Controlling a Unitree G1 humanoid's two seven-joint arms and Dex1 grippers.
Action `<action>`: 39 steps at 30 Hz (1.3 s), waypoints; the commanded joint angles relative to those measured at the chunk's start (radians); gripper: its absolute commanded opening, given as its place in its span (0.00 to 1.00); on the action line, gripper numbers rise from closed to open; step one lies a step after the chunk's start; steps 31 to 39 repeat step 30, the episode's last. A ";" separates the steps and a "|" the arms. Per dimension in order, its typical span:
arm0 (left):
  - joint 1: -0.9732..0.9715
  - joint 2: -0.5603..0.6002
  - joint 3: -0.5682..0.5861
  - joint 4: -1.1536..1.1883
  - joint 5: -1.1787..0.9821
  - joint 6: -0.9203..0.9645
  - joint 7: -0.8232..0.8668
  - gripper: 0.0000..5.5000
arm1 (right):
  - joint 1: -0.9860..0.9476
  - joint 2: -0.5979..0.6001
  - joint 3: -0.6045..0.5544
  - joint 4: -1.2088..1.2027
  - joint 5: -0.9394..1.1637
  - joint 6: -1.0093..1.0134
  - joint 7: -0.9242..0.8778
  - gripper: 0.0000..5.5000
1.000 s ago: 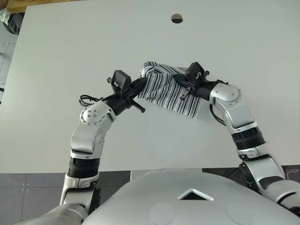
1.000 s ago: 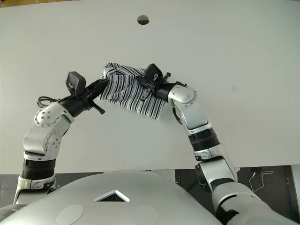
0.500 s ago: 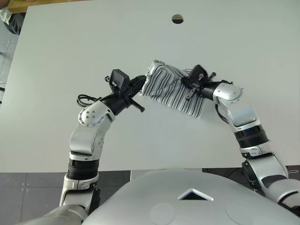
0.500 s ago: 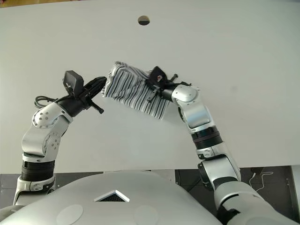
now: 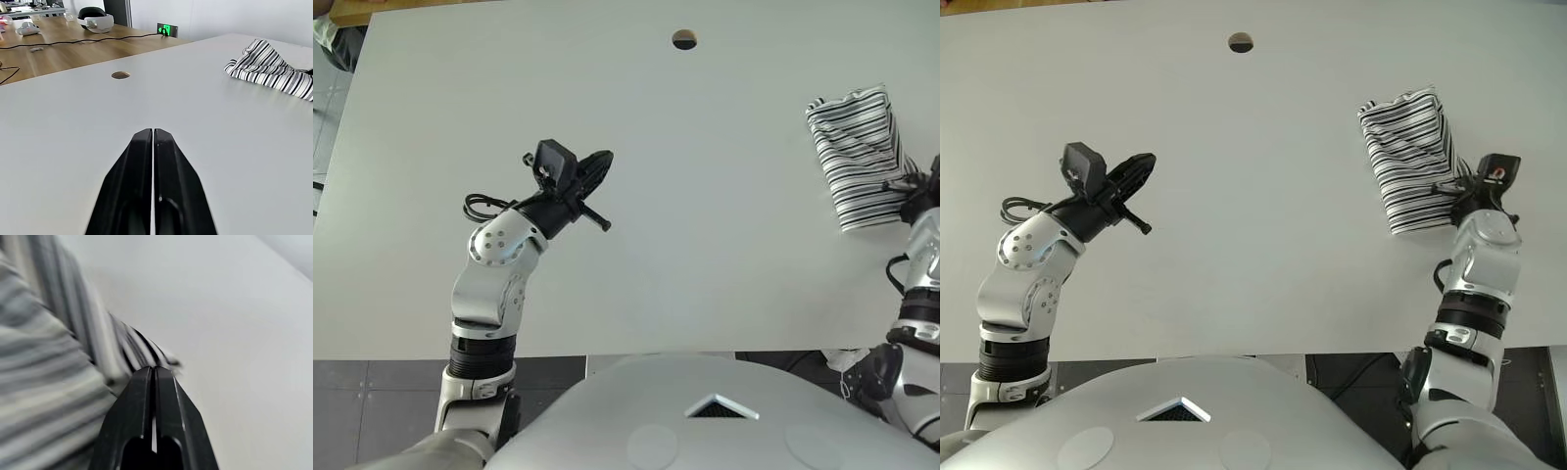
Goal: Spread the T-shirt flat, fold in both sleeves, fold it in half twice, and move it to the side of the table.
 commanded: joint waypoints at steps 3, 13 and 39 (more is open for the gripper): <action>-0.008 0.013 0.021 0.011 0.002 -0.015 -0.005 0.02 | 0.041 0.044 -0.066 -0.048 0.069 -0.054 -0.011 0.02; 0.290 -0.038 0.058 0.014 0.365 -0.578 0.242 0.02 | 0.443 0.317 0.229 -0.963 -0.229 -0.613 -0.097 0.02; 0.365 0.078 0.367 0.245 0.232 -0.989 0.215 0.02 | 0.680 0.397 0.383 -0.803 -0.439 -0.852 -0.241 0.02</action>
